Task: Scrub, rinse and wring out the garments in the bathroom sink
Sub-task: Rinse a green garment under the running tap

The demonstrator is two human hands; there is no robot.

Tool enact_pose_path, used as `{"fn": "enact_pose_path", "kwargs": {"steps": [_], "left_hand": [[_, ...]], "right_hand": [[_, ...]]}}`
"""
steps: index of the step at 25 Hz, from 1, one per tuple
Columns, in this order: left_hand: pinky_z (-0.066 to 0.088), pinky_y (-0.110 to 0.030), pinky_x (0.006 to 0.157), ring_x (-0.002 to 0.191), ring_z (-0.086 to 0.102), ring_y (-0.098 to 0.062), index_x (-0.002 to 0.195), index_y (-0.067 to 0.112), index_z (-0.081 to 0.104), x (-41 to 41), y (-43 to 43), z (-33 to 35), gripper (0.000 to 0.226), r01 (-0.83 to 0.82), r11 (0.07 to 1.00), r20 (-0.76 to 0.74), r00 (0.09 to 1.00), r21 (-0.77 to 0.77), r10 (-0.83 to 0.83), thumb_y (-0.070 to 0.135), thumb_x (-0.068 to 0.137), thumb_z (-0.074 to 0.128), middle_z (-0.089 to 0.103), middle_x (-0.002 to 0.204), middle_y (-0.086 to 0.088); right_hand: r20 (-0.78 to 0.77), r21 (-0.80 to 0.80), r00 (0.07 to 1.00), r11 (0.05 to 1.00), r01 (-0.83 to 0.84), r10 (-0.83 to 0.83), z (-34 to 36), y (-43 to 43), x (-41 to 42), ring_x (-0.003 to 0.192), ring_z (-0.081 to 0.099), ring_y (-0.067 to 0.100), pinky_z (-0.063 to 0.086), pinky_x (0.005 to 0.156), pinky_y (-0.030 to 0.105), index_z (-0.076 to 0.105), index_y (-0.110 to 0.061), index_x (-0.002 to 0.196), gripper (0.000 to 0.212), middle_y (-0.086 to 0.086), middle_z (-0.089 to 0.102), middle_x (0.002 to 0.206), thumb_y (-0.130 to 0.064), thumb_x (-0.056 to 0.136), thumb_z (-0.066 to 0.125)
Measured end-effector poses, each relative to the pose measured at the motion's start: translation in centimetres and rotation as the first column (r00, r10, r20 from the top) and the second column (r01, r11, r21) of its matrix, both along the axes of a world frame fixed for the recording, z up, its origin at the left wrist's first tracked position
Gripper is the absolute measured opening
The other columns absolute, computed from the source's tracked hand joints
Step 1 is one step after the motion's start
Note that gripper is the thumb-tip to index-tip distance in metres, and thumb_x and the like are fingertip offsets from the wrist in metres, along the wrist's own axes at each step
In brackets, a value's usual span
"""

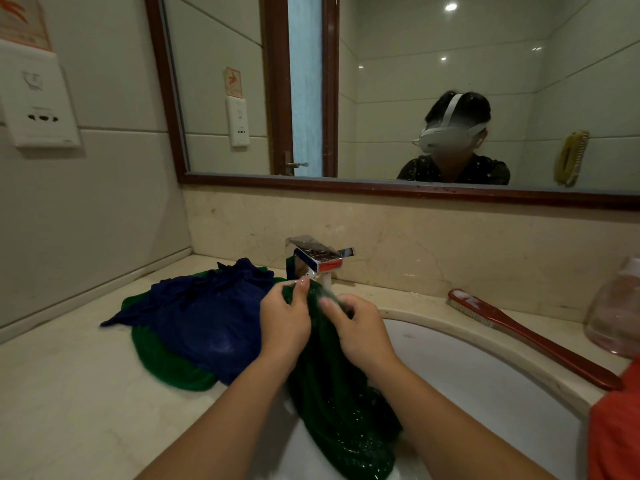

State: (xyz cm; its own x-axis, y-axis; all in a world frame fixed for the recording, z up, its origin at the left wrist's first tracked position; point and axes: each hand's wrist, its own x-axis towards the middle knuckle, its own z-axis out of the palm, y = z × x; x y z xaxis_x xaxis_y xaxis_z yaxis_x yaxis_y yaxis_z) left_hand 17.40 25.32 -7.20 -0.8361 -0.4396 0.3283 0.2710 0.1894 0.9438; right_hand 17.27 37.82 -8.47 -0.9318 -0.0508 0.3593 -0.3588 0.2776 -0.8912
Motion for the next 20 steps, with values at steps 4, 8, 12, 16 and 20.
{"fn": "enact_pose_path", "kwargs": {"steps": [4,8,12,16,20], "left_hand": [[0.045,-0.015,0.066,0.086,0.062,-0.004,0.103,0.02,0.065,0.0,-0.2,0.2,0.02,-0.071,0.996,-0.04,0.996,0.061,0.074,0.037,0.103,0.055,0.068,0.094,0.004],[0.054,-0.032,0.072,0.086,0.066,-0.017,0.105,0.02,0.063,-0.2,-0.1,-0.2,0.025,0.03,0.999,0.018,0.999,0.012,-0.031,0.043,0.102,0.052,0.068,0.095,-0.003],[0.056,-0.035,0.084,0.097,0.065,-0.013,0.101,0.025,0.067,-0.5,0.0,-0.7,0.016,0.157,0.987,0.062,0.986,-0.026,-0.155,0.039,0.1,0.059,0.068,0.103,0.003],[0.055,-0.032,0.085,0.101,0.065,-0.013,0.101,0.023,0.071,-0.6,-0.1,-0.8,0.012,0.188,0.982,0.073,0.979,0.0,-0.188,0.032,0.099,0.063,0.07,0.107,0.004],[0.053,-0.025,0.076,0.097,0.067,-0.012,0.106,0.02,0.071,-0.7,-0.2,-0.9,0.019,0.164,0.986,0.078,0.983,0.041,-0.166,0.036,0.099,0.063,0.071,0.106,0.002]], "right_hand": [[0.033,-0.064,0.999,0.998,-0.003,0.005,-0.4,-0.1,-0.1,0.065,0.06,0.008,0.051,0.064,0.036,0.068,-0.017,0.081,0.028,-0.002,0.065,0.071,-0.035,0.101,0.062],[0.017,-0.181,0.997,0.981,0.074,-0.072,0.2,-0.2,-0.4,0.075,0.067,0.015,0.053,0.067,0.031,0.069,-0.019,0.086,0.025,0.002,0.07,0.08,-0.034,0.103,0.059],[0.043,-0.215,0.987,0.963,0.16,-0.155,0.0,0.8,-0.8,0.082,0.068,0.015,0.056,0.075,0.039,0.07,-0.025,0.091,0.02,-0.003,0.072,0.084,-0.037,0.103,0.058],[0.017,-0.168,0.988,0.974,0.151,-0.151,-0.1,1.0,-0.9,0.085,0.067,0.014,0.056,0.078,0.039,0.069,-0.025,0.093,0.017,-0.005,0.071,0.087,-0.034,0.103,0.059],[0.019,-0.058,0.993,0.991,0.122,-0.121,-0.4,0.1,-0.4,0.084,0.064,0.011,0.049,0.07,0.026,0.064,-0.028,0.096,0.008,-0.007,0.068,0.089,-0.033,0.102,0.061]]}}
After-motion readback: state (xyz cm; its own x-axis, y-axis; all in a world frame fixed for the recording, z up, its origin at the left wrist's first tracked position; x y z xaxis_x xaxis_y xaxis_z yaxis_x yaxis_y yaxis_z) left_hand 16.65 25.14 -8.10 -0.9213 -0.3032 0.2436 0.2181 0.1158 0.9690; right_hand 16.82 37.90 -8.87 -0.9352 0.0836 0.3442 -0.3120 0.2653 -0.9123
